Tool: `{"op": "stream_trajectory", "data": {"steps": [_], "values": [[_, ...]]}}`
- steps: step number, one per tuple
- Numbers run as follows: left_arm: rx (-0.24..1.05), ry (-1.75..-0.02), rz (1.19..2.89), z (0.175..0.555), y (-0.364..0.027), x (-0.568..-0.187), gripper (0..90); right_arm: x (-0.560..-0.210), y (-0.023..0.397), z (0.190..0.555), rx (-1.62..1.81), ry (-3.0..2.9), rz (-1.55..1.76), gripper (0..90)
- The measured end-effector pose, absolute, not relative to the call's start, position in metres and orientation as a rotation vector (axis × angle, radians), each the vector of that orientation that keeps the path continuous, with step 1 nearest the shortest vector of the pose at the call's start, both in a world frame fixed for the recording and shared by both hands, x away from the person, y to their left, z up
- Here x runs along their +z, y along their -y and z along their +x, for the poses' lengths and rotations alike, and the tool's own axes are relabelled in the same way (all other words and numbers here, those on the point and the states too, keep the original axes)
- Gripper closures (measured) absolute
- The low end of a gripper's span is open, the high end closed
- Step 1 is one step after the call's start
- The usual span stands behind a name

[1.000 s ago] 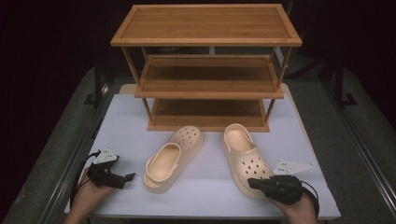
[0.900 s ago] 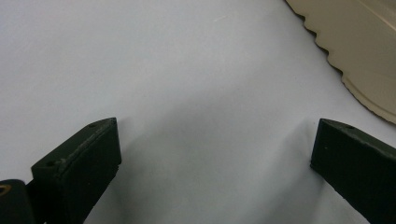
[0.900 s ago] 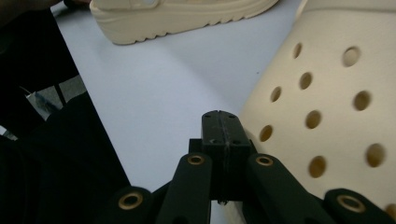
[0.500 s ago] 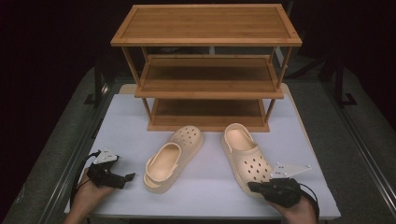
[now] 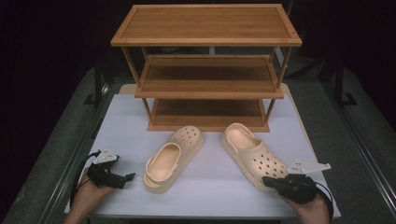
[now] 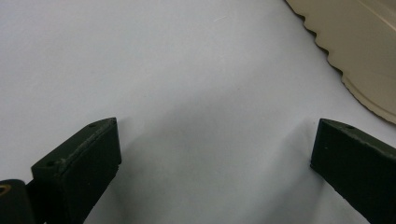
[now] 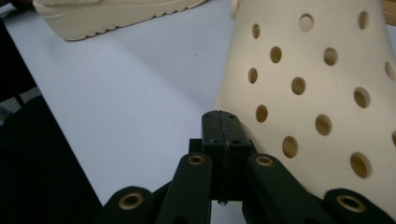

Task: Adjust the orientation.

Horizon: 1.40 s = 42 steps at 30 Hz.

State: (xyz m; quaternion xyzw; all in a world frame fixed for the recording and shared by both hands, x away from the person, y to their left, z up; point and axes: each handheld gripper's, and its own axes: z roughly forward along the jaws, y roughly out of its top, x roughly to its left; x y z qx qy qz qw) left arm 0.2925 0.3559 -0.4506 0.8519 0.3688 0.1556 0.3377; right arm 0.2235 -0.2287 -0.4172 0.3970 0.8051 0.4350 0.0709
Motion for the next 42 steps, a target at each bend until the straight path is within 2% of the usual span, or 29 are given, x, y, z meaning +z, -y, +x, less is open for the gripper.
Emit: {"op": "stream_trajectory", "data": {"steps": [23,42], "values": [[0.405,-0.961,2.220,0.293,-0.356,-0.451,1.0,-0.418,0.285,0.253,1.226,-2.252,1.332,90.0],[0.404,-0.961,2.220,0.293,-0.356,-0.451,1.0,-0.427,0.279,0.236,1.147,-2.278,1.377,89.9]]}}
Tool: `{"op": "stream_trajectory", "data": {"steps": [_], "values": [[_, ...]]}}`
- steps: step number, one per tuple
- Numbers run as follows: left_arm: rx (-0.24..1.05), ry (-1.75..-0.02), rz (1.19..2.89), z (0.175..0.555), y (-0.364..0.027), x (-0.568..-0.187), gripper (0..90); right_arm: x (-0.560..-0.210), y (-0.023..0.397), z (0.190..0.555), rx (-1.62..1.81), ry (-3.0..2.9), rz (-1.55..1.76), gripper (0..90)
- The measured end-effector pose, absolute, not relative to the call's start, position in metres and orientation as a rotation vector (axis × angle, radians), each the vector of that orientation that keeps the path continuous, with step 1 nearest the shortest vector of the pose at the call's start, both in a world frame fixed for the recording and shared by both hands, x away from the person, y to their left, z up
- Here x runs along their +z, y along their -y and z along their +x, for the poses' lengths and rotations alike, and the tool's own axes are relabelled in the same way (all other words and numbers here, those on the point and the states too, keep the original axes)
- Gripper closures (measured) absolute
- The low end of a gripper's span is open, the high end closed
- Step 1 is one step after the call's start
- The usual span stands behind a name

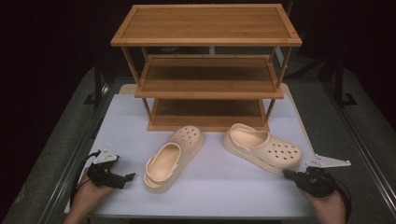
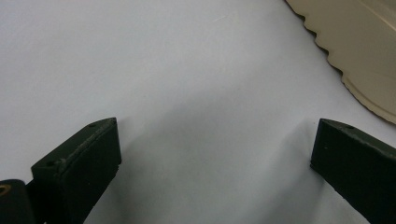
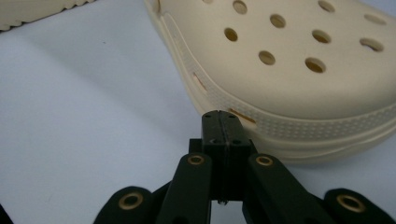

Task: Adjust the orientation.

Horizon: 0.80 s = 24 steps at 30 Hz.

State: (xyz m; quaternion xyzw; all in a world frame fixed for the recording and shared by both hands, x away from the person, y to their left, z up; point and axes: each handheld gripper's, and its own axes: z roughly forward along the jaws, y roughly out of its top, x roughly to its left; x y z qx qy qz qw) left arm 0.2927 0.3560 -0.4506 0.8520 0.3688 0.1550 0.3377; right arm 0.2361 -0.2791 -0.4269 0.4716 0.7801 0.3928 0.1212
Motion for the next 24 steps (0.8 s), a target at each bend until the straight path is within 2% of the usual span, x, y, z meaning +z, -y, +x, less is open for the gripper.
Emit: {"op": "stream_trajectory", "data": {"steps": [12,24], "values": [[0.404,-0.961,2.220,0.293,-0.356,-0.451,1.0,-0.431,0.292,0.244,1.093,-2.220,1.437,89.9],[0.404,-0.961,2.220,0.293,-0.356,-0.451,1.0,-0.433,0.310,0.274,1.048,-2.158,1.500,89.9]]}}
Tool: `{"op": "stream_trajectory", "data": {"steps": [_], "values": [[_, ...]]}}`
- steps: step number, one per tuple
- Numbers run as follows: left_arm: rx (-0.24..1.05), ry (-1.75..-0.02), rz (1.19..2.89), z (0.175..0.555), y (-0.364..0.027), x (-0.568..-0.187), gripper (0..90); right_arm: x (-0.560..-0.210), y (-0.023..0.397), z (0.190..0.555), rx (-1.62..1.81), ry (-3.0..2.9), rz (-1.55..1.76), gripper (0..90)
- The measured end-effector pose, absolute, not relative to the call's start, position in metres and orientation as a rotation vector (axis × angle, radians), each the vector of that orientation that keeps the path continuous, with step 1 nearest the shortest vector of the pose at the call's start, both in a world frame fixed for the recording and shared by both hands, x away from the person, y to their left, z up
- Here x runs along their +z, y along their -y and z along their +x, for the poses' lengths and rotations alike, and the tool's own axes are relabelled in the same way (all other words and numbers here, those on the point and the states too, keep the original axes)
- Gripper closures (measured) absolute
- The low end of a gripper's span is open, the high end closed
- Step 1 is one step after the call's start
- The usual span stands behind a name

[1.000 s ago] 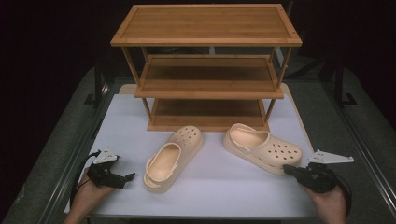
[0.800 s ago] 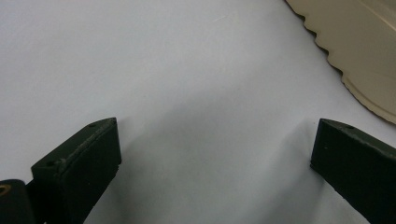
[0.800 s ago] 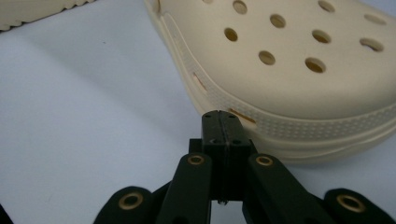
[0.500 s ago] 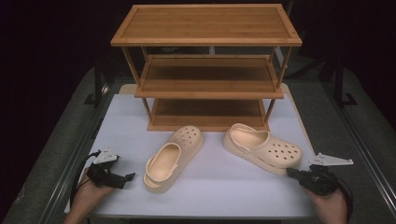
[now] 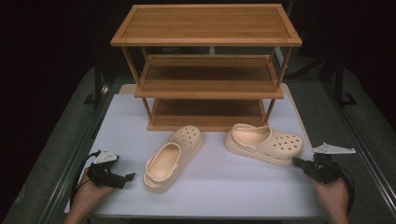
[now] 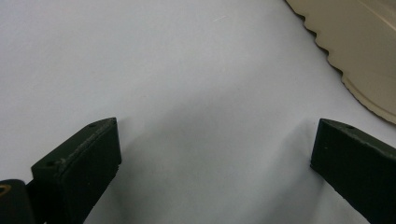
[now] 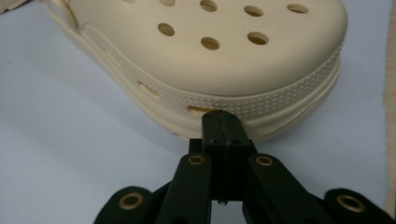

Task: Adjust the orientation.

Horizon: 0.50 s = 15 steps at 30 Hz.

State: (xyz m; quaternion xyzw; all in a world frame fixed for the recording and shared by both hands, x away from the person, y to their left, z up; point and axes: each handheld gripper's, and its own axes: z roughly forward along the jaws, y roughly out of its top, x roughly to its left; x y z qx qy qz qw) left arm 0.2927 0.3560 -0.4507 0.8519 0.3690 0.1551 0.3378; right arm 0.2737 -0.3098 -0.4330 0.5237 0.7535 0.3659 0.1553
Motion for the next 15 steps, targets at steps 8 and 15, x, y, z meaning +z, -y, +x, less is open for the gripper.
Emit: {"op": "stream_trajectory", "data": {"steps": [8,15], "values": [[0.404,-0.961,2.220,0.293,-0.356,-0.451,1.0,-0.434,0.315,0.293,1.023,-2.129,1.516,89.8],[0.403,-0.962,2.220,0.293,-0.356,-0.451,0.9,-0.416,0.300,0.278,1.114,-2.131,1.438,85.7]]}}
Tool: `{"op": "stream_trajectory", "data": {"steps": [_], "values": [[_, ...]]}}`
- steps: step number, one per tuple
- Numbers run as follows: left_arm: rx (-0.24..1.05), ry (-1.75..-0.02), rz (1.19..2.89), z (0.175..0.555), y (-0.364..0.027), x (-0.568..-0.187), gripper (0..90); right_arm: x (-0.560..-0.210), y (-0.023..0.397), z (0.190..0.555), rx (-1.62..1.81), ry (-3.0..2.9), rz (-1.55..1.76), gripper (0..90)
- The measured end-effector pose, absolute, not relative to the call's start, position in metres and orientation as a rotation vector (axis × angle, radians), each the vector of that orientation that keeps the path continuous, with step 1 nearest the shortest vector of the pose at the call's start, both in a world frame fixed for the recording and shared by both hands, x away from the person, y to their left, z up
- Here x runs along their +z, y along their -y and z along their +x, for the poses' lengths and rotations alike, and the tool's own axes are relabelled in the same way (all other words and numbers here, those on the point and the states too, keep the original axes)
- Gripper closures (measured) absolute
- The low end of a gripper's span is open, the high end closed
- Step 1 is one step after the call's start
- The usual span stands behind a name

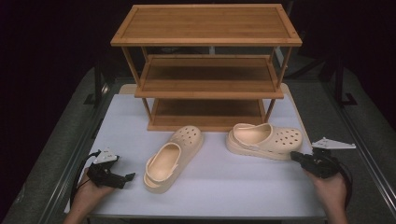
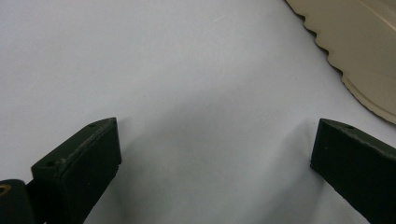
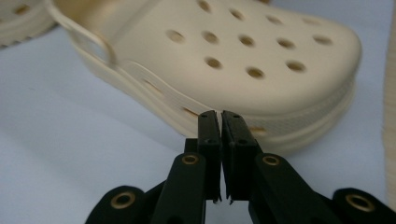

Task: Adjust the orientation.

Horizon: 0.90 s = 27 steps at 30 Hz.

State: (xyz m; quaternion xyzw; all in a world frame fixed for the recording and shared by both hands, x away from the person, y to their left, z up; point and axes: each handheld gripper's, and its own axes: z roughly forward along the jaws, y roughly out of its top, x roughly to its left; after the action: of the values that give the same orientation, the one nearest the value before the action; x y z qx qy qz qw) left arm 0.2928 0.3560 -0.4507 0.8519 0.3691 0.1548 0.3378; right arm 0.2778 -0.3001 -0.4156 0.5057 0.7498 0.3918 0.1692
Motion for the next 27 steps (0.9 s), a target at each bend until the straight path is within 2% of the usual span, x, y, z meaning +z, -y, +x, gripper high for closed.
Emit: {"op": "stream_trajectory", "data": {"steps": [6,12,16,23,27], "values": [[0.404,-0.962,2.220,0.293,-0.356,-0.451,1.0,-0.395,0.266,0.278,1.222,-2.192,1.306,83.4],[0.404,-0.961,2.219,0.293,-0.356,-0.451,1.0,-0.382,0.224,0.296,1.291,-2.251,1.203,80.8],[0.405,-0.962,2.217,0.293,-0.356,-0.451,1.0,-0.379,0.197,0.312,1.298,-2.291,1.152,78.6],[0.404,-0.962,2.217,0.293,-0.356,-0.451,1.0,-0.382,0.155,0.345,1.235,-2.328,1.150,68.4],[0.404,-0.962,2.217,0.293,-0.356,-0.451,1.0,-0.387,0.141,0.361,1.165,-2.345,1.178,66.5]]}}
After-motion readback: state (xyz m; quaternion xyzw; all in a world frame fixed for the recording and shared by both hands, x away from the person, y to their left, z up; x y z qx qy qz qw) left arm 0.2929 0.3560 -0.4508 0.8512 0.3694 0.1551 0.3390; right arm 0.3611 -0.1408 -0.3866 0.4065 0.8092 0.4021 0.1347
